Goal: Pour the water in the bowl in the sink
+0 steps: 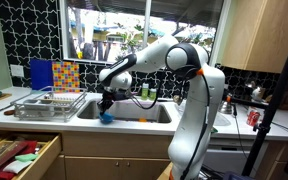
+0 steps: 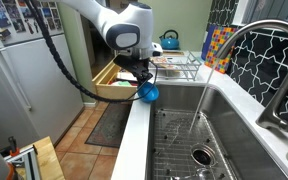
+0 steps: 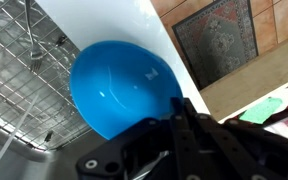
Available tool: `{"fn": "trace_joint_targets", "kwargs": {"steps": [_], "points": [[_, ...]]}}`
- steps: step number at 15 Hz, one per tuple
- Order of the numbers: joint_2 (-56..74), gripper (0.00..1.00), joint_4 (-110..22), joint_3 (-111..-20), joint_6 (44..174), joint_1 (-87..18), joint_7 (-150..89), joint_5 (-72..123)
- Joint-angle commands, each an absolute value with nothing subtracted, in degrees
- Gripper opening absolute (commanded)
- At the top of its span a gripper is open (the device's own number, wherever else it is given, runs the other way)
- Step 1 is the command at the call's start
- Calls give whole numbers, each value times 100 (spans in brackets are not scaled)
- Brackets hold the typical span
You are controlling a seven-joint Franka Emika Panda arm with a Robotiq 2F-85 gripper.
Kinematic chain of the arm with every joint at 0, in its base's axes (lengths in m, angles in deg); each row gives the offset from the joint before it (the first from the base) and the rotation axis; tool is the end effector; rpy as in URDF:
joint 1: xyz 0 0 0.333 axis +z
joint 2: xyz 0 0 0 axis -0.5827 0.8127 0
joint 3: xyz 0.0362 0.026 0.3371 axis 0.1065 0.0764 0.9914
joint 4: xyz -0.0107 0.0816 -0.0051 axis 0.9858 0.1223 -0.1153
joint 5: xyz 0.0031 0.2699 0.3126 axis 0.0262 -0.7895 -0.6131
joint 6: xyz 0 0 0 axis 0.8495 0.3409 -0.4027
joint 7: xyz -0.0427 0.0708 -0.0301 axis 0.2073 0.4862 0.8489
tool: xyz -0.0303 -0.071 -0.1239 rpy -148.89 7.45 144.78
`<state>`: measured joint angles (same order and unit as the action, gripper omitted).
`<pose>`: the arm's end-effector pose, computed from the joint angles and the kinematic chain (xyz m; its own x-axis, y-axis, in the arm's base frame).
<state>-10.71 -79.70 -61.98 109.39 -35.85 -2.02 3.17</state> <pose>0.5574 0.0077 0.3883 0.9546 0.1650 0.2478 0.2134 -0.9596 -0.1833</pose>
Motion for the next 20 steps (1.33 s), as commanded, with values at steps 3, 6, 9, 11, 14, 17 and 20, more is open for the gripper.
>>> {"fn": "trace_joint_targets", "kwargs": {"steps": [3,6,9,11,14,17,20], "points": [[-1198,1,-8303,-6122,11144,-3469,-857,482],[-1180,2,-8287,-6110,11084,-3446,-1055,459],[-1139,37,-8271,-6107,11108,-3446,-1156,447],[-1125,51,-8272,-6115,11085,-3446,-1103,355],[-1135,75,-8236,-6120,11088,-3435,-991,206],[-1275,96,-8037,-6149,10940,-3438,-802,57],[-1534,100,-7762,-6236,10657,-3471,-492,85]]}}
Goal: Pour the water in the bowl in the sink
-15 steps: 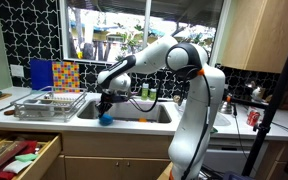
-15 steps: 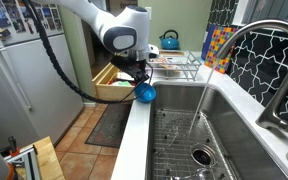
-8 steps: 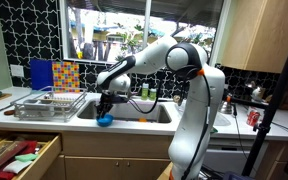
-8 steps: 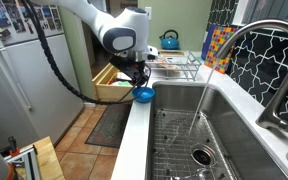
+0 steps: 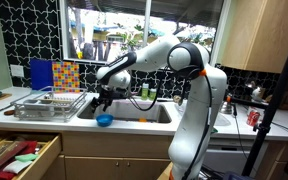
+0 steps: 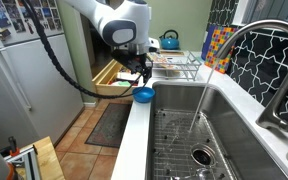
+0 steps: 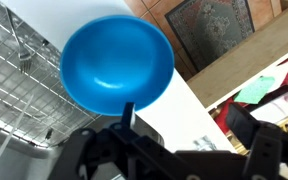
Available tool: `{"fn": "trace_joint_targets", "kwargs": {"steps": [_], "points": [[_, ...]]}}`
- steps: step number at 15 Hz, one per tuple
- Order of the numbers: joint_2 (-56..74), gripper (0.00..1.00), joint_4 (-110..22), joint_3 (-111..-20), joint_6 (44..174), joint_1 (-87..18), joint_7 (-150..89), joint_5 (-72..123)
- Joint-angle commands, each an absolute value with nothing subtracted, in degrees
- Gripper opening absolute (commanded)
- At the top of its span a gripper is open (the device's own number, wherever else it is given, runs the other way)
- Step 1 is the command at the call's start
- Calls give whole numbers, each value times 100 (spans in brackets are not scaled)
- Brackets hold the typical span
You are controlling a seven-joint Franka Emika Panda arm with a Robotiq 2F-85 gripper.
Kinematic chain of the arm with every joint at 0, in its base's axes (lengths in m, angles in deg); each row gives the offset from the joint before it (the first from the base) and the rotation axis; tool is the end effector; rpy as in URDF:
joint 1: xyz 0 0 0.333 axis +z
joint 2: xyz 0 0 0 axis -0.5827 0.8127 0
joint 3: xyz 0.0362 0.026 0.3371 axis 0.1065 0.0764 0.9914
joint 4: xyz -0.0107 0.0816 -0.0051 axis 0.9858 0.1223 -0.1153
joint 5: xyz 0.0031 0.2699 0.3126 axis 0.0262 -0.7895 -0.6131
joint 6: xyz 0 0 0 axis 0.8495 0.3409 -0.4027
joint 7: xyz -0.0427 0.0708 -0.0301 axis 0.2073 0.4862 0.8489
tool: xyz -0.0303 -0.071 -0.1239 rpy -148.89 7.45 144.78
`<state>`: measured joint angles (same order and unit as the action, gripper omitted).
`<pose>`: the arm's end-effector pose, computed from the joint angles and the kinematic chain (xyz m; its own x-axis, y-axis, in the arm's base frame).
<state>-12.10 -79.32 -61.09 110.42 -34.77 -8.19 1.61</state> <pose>0.5595 0.0270 0.4074 0.9592 0.0699 0.2739 0.1335 -0.9661 -0.2209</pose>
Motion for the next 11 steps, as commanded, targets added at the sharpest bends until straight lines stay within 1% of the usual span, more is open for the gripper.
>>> {"fn": "trace_joint_targets", "kwargs": {"steps": [1,6,7,11], "points": [[-1644,100,-7655,-6292,10474,-3484,-389,81],[-2064,100,-7294,-6631,9765,-3545,-257,154],[-1912,100,-7315,-6545,10084,-3468,-379,175],[-2053,100,-7265,-6657,9865,-3495,-352,173]]}}
